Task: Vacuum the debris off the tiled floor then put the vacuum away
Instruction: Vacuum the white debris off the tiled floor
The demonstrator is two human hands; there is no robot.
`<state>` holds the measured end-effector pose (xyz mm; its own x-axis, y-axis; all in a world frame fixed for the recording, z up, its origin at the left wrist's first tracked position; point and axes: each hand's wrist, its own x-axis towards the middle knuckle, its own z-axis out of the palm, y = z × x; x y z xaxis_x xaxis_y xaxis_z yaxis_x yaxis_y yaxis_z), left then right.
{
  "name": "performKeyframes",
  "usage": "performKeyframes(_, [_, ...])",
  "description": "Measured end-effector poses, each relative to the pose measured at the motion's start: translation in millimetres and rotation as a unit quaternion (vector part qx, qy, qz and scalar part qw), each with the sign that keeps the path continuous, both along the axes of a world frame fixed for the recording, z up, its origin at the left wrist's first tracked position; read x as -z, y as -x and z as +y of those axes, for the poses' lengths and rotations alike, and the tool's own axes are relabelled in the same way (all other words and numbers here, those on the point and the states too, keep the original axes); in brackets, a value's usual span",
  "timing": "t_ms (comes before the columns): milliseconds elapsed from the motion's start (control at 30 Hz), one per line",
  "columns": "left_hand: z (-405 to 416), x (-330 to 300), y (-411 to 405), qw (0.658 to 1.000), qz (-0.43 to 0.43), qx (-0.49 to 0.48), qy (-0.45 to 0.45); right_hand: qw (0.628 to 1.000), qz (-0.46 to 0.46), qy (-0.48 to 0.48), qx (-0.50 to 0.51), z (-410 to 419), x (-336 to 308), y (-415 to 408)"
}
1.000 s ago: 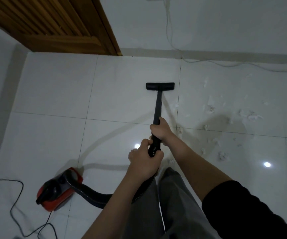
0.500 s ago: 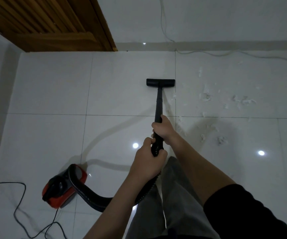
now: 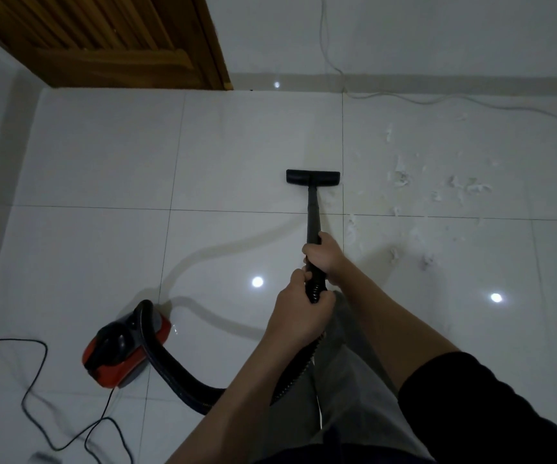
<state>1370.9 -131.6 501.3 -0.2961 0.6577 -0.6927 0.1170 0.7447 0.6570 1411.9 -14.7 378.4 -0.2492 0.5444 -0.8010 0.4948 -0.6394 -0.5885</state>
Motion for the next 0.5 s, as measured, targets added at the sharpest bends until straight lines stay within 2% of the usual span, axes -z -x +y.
performKeyframes(500, [-66.4, -6.2, -18.3, 1.000, 0.004, 0.019, -0.008, 1.000, 0.001, -0.001, 0.009, -64.4, -10.8, -20.9])
